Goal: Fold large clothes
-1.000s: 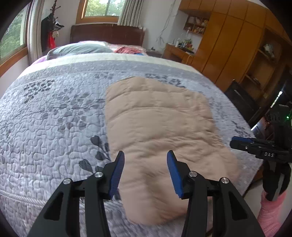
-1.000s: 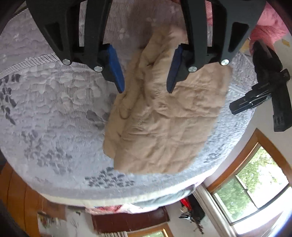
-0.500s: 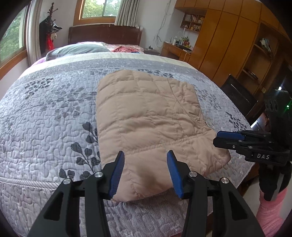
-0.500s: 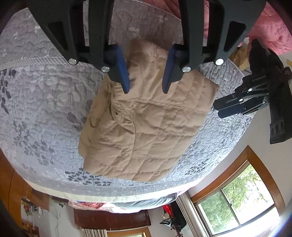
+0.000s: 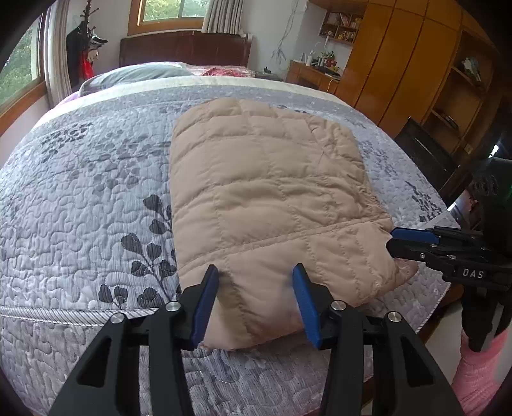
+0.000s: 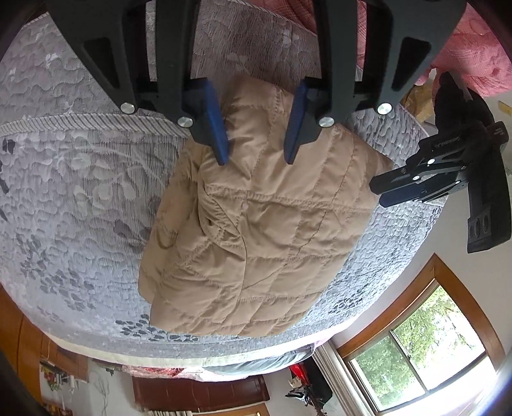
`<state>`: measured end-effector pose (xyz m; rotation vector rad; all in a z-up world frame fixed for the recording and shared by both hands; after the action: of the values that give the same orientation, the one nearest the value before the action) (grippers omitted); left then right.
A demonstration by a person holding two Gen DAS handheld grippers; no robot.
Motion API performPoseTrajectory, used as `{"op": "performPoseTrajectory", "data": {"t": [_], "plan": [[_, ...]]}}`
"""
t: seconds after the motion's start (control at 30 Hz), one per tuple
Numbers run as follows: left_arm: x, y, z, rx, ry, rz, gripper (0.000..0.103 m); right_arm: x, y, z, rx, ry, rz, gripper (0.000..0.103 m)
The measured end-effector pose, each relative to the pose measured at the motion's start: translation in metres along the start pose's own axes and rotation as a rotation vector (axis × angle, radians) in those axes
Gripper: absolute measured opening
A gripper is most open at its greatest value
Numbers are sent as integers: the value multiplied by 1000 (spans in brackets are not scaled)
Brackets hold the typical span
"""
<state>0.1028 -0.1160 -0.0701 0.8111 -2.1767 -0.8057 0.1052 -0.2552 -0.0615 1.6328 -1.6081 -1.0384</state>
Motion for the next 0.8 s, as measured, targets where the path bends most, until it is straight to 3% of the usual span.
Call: {"op": "performPoseTrajectory", "data": {"t": [0.37,0.5,0.6,0.8], "plan": [[-14,-26,15,-23,-36,-42,49,6,-47,21,-50,-35,-48,35],[-13,-23,13,-25,-32,-32,49,7,-41,16,-64,-43,-49,34],[-15,-12,1,-27,-9,9,45,5,-25,4,-57,-28,-51,36],[-7,8,-56,62,-18,70,45,-2,9,-53,57,12,-1,37]]}}
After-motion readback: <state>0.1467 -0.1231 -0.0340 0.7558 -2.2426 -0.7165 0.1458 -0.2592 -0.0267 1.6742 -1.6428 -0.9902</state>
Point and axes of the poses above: each gripper's, at about its wrist camera, not at the fingertips, and y roughly against the way its jaws point, x to its right, z to its underside, the point moved 3 cm from there along -y, roughly the way its jaws point, and after that the axes turned 13 degrees about z, right-handed, at the moved point
